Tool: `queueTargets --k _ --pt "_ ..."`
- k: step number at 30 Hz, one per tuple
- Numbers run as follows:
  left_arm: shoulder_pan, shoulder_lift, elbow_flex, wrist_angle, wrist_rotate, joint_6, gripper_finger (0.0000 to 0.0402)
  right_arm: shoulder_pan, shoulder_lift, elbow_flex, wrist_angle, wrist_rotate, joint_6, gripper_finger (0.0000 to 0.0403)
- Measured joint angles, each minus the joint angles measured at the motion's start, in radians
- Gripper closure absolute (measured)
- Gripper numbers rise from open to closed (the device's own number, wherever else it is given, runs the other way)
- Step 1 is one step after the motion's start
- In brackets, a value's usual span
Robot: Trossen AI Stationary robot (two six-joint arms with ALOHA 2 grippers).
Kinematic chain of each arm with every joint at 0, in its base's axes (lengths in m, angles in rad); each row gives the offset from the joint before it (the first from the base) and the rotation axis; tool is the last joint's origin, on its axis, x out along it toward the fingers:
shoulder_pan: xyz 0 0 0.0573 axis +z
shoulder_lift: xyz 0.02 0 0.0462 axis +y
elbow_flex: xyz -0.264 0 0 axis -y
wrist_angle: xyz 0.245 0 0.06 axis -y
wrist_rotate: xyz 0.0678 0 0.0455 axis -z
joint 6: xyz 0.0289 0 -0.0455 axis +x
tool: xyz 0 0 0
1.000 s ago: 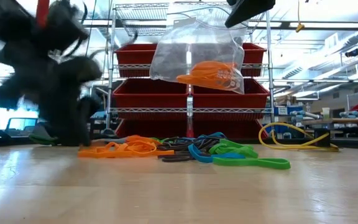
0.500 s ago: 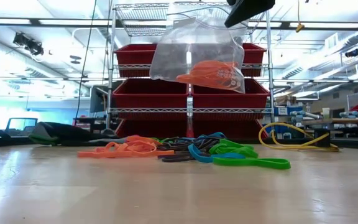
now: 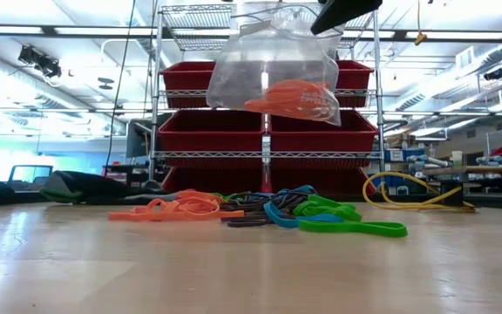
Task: Sort rubber bands
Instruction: Put the orange rubber band into the transparent zip bag
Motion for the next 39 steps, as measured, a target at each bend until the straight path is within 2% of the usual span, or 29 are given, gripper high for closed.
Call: queueTargets --k 9,16,22,28,39 --pt "0.034 0.076 0.041 -0.023 0.101 -0.054 0.0401 0.0 0.0 0.0 -0.018 0.019 0.003 0.0403" --pt "0.045 0.095 0.043 -0.076 0.045 -0.075 0.0401 0.0 0.0 -0.049 0.01 0.022 0.006 0.0403" --pt "0.08 0.095 0.043 -0.099 0.04 -0.111 0.0401 0.002 0.0 -0.073 0.013 0.023 0.01 0.0403" --pt "0.116 0.095 0.043 -0.131 0.044 -0.141 0.0401 0.029 0.0 -0.073 0.039 0.085 -0.04 0.0403" --pt "0.125 0.095 0.043 -0.22 0.121 -0.159 0.0401 0.04 0.0 -0.073 0.063 0.182 -0.079 0.0403"
